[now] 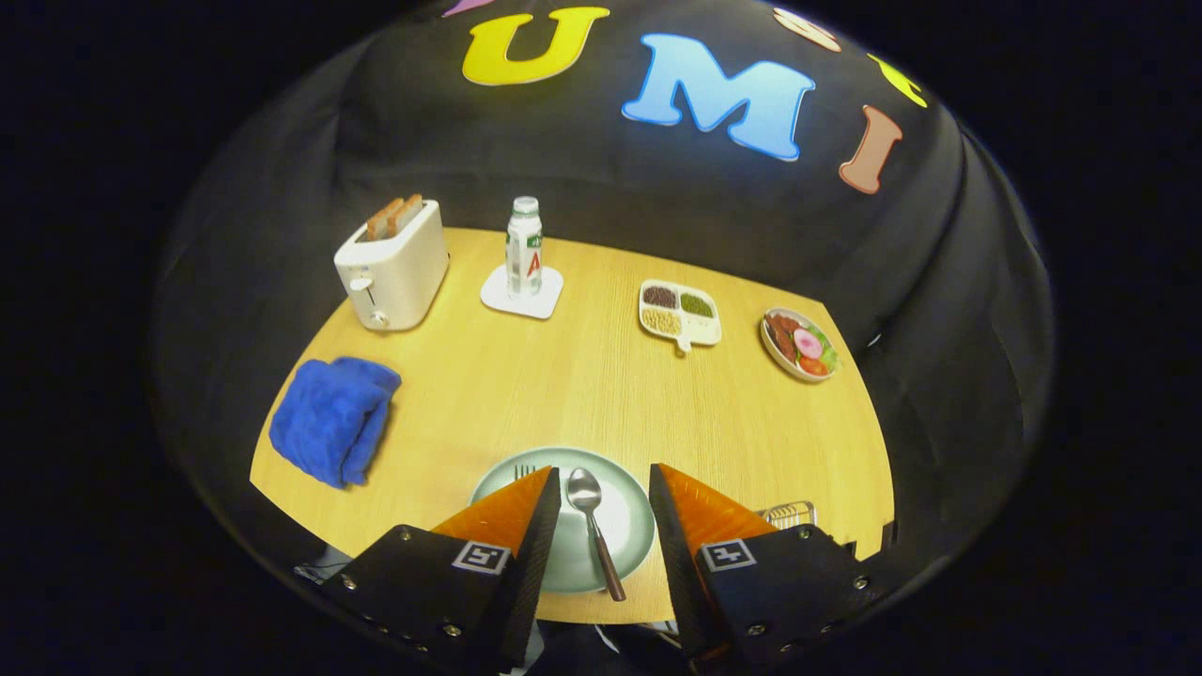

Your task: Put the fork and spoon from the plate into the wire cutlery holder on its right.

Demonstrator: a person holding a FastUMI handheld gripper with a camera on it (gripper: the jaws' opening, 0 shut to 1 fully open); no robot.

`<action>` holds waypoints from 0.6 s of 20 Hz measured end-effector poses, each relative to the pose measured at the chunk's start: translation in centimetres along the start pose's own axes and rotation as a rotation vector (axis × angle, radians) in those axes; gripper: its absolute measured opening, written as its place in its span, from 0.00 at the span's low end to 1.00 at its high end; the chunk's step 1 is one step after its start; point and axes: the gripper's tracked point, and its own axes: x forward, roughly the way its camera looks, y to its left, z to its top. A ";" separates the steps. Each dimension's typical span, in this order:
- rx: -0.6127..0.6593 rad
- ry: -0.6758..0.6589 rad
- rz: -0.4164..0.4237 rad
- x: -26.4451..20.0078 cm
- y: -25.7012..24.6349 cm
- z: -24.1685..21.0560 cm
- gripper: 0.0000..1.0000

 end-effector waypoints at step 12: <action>-0.061 0.400 -0.057 5.9 -0.9 -10.5 0.59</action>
